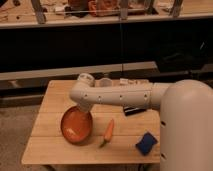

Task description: Pick up the ceramic bowl

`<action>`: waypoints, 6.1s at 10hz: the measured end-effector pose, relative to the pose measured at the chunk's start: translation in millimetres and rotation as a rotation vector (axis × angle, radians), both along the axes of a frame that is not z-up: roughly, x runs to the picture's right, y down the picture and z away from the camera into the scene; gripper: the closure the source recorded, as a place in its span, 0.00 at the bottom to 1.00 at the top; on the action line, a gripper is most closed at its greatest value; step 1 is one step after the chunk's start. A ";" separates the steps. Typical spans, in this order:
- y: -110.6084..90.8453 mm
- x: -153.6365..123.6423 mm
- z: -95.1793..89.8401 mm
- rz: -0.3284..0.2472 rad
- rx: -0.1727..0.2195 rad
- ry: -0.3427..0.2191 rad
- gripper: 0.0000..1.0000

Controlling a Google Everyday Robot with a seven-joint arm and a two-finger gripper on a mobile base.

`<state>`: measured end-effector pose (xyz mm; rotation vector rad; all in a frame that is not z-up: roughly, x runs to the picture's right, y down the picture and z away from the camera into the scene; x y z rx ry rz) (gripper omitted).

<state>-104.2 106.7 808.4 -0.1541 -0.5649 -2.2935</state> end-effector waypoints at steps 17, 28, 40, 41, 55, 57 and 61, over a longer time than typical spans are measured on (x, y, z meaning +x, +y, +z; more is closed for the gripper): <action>-6.9 6.2 13.5 -0.045 0.050 -0.031 0.99; -6.8 11.4 27.3 -0.099 0.073 -0.063 0.99; -6.3 14.7 41.4 -0.188 0.088 -0.108 0.99; -6.2 14.9 42.5 -0.194 0.089 -0.110 0.99; -7.7 22.8 44.9 -0.294 0.104 -0.177 0.99; -12.7 22.4 42.1 -0.310 0.108 -0.188 0.99; -12.6 23.1 42.5 -0.334 0.113 -0.206 0.99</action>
